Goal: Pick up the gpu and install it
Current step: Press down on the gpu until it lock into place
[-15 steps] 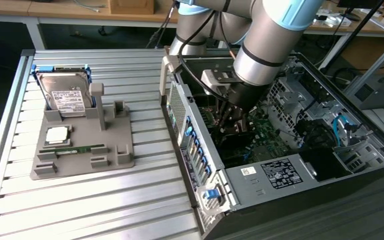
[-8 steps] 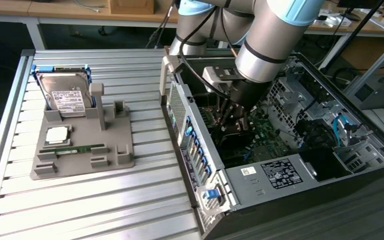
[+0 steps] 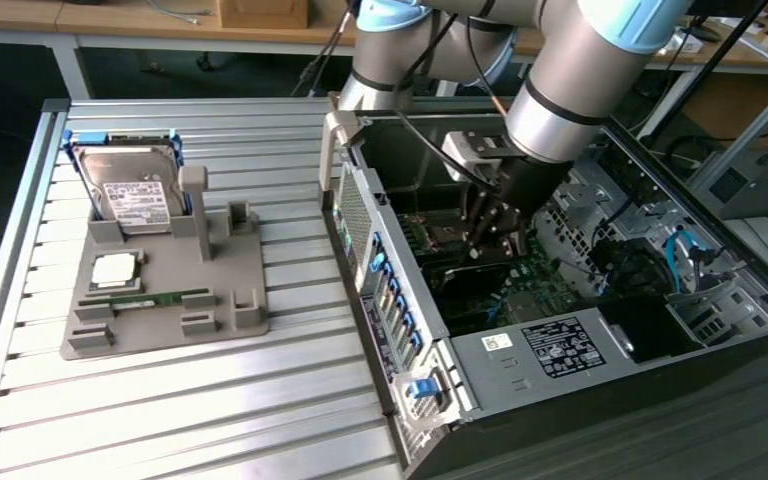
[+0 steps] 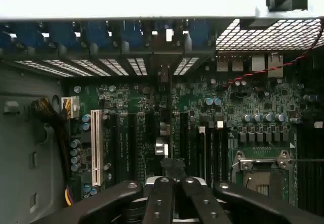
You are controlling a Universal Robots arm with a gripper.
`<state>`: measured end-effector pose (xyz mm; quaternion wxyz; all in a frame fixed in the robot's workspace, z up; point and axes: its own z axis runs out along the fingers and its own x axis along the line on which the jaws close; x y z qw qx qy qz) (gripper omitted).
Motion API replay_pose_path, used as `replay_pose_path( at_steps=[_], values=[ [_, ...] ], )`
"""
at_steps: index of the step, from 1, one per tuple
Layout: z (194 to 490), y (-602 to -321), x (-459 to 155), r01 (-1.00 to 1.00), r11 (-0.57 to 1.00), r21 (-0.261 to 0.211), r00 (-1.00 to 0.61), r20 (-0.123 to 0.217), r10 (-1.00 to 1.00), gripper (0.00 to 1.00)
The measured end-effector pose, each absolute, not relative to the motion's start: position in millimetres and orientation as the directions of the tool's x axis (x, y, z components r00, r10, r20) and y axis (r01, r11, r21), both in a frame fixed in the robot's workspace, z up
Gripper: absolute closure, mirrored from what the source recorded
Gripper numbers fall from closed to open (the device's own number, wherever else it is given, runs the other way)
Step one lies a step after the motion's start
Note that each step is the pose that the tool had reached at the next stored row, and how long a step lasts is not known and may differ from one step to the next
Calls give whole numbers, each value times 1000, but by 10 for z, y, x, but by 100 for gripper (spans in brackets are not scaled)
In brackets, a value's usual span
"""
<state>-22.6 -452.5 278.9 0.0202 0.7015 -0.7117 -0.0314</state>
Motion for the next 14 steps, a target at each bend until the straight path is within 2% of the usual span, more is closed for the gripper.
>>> replay_pose_path(
  at_steps=[14],
  values=[
    [2804,-4526,-86,-997,14,73,-15,-18,-1000,90]
  ],
)
